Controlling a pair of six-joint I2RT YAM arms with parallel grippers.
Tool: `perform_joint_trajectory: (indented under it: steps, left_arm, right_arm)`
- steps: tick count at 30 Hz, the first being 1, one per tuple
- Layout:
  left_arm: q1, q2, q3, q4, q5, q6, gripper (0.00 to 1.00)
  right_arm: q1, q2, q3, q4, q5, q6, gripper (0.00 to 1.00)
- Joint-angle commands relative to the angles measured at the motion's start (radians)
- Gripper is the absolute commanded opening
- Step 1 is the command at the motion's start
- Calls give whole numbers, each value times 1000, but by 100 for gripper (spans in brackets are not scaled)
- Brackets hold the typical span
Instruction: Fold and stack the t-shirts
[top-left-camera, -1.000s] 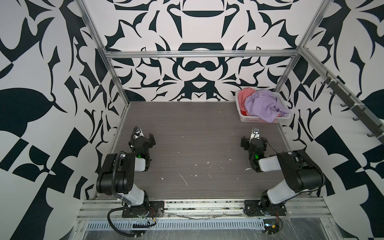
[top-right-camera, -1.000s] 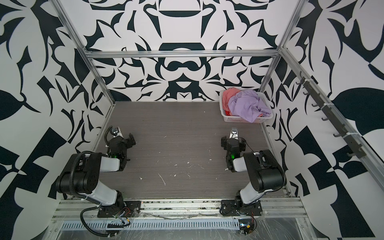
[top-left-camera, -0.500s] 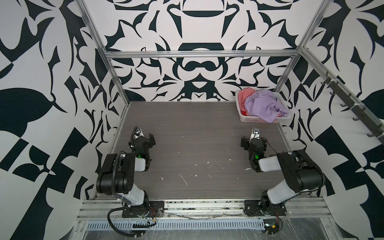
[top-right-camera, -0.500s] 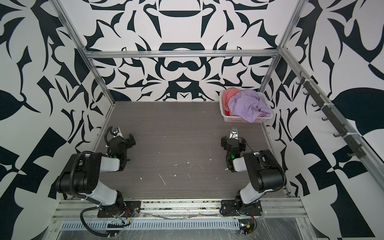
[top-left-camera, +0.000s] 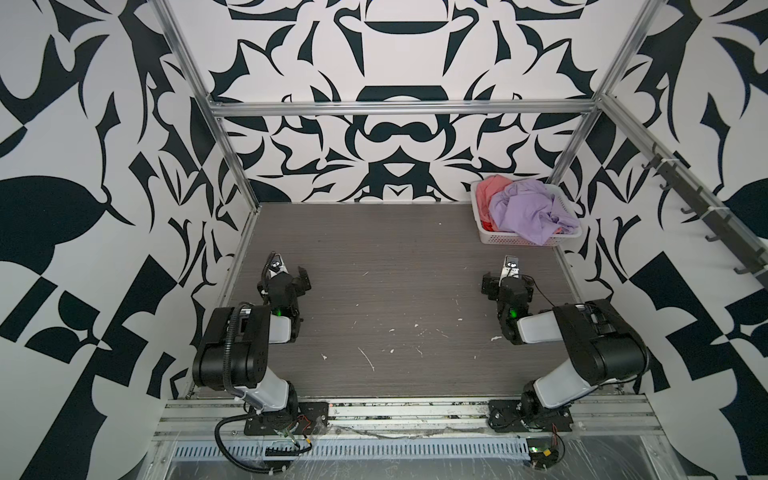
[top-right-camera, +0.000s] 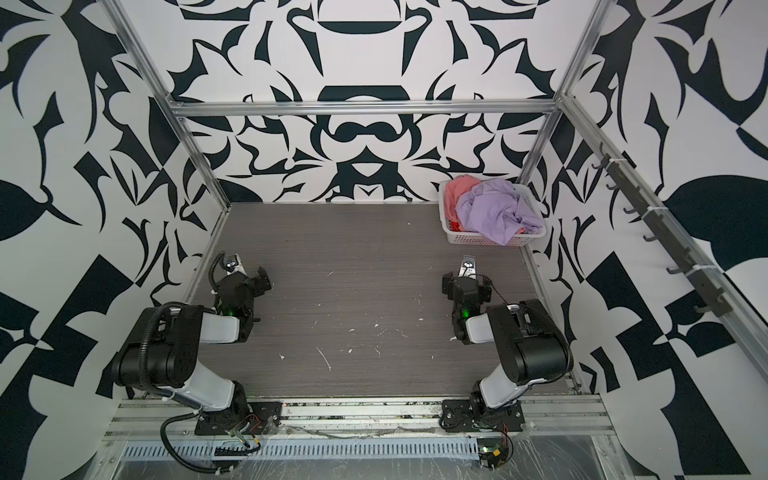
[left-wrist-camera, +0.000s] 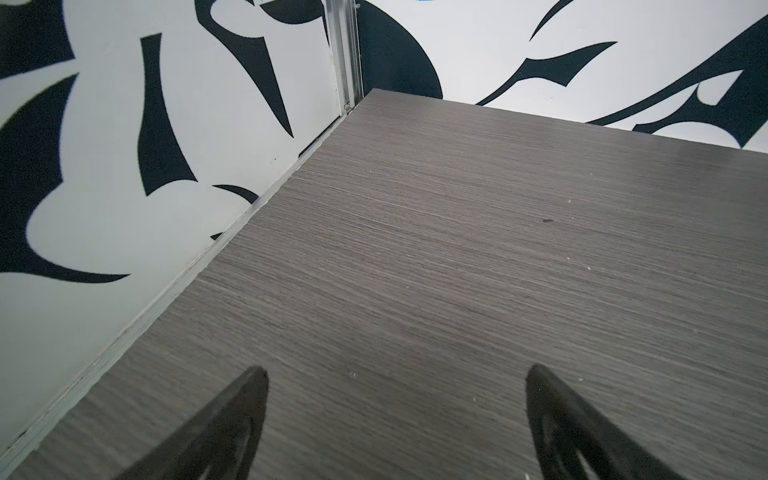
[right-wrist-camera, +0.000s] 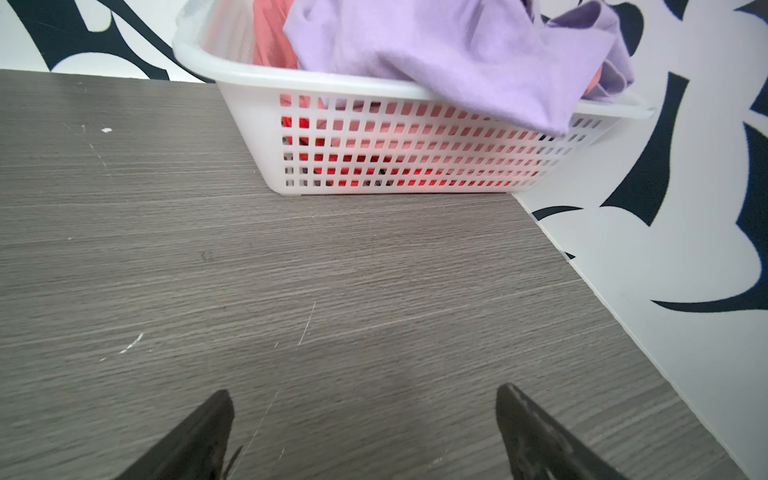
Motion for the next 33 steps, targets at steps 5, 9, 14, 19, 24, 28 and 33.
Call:
perform_joint_trajectory:
  steps: [5,9,14,19,24,28,33]
  left_arm:
    - [4,-1,-2,31,4,-7,99]
    - [4,-2,-2,31,4,-8,99]
    - [4,-2,-1,31,3,-6,99]
    - [3,-8,-6,43,-14,-5,99]
    - [-38,-200,92,-281,0,32,99]
    - [-76,-388,268,-608,86,-55,99]
    - [-131,-396,620,-1058,168,-412,99]
  right_arm:
    - [-4,-18,-1,35,3,-7,100]
    - [5,-160,85,-231,-20,-26,100]
    - [5,-365,242,-583,-97,61,100]
    - [18,-457,384,-821,-268,323,100]
    - [49,-447,453,-872,-349,639,100]
    - [143,-424,542,-892,-353,671,100]
    - [258,-360,696,-967,-410,664,100]
